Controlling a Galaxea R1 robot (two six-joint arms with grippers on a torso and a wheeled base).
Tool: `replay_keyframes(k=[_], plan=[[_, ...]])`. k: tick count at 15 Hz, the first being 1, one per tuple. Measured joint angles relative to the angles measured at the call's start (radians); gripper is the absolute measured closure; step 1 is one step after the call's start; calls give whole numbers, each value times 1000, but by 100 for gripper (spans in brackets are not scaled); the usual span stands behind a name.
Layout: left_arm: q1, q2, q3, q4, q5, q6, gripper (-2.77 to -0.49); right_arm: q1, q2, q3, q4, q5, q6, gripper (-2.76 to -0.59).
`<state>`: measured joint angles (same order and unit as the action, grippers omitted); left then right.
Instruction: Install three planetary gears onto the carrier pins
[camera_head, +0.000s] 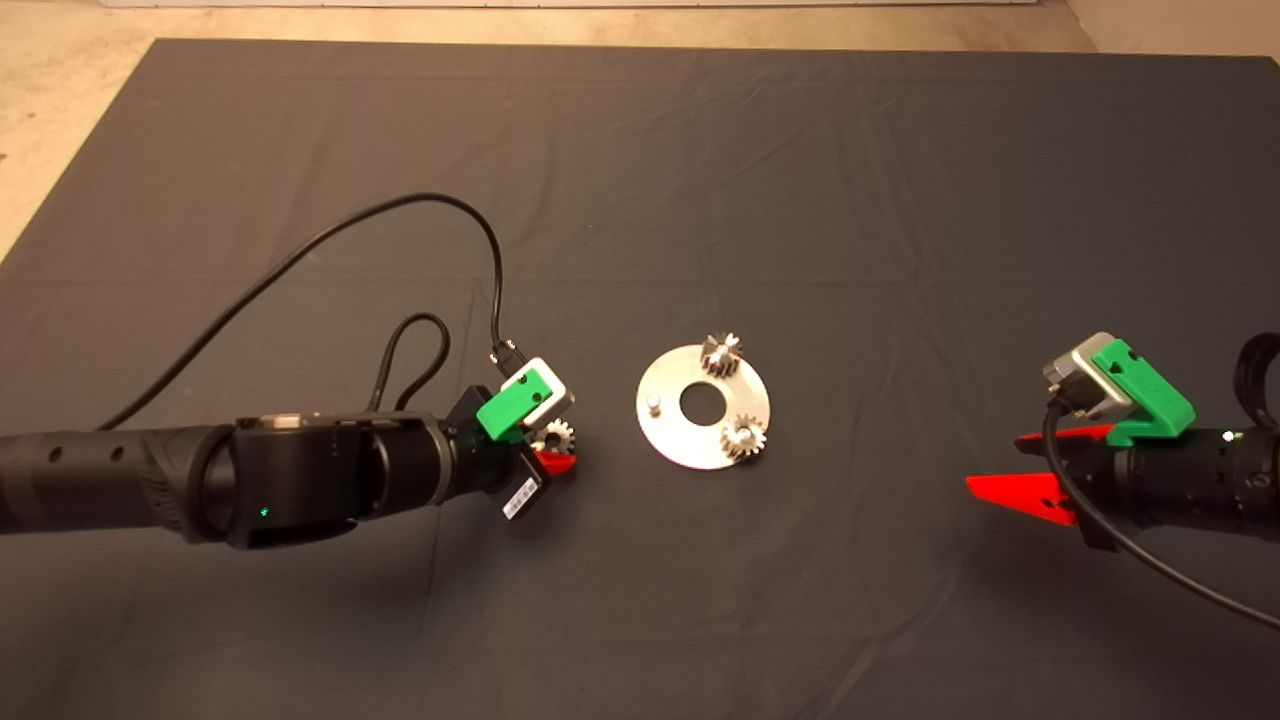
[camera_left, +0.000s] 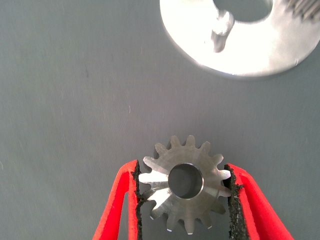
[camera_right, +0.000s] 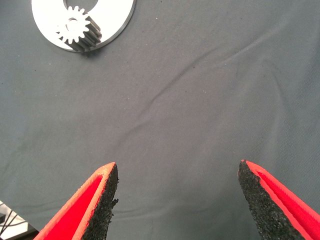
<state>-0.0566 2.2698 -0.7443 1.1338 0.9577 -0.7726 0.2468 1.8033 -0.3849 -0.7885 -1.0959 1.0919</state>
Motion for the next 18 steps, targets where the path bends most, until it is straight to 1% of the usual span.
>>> replay_keyframes(k=[1, 4, 6, 8, 10, 11, 12, 14, 16, 18], plan=[[-9, 11, 0, -1, 11, 0, -72, 0, 0, 0, 0, 0, 0, -178], [-55, 29, 0, -27, 14, 0, -70, 0, 0, 0, 0, -1, 0, -178], [-59, 37, 0, -33, 19, 0, -70, 0, 0, 0, 0, -2, -11, -178], [-60, 63, 0, -36, 24, -5, -70, 0, 0, 0, 0, -2, -12, -178], [-71, 89, 0, -45, 29, -20, -70, 0, 0, 0, 0, -3, -16, -178], [-81, 94, 0, -45, 37, -29, -70, 0, 0, 0, 0, -4, -25, -178], [-88, 98, 0, -45, 49, -33, -70, 0, 0, 0, 0, -3, -29, -178], [-88, 112, 0, -46, 61, -34, -70, 0, 0, 0, 0, -3, -29, -178], [-88, 133, 0, -46, 58, -35, -70, 0, 0, 0, 0, -3, -29, -178], [-89, 135, -3, -46, 56, -35, -70, 0, 0, 0, 0, -3, -29, -178]])
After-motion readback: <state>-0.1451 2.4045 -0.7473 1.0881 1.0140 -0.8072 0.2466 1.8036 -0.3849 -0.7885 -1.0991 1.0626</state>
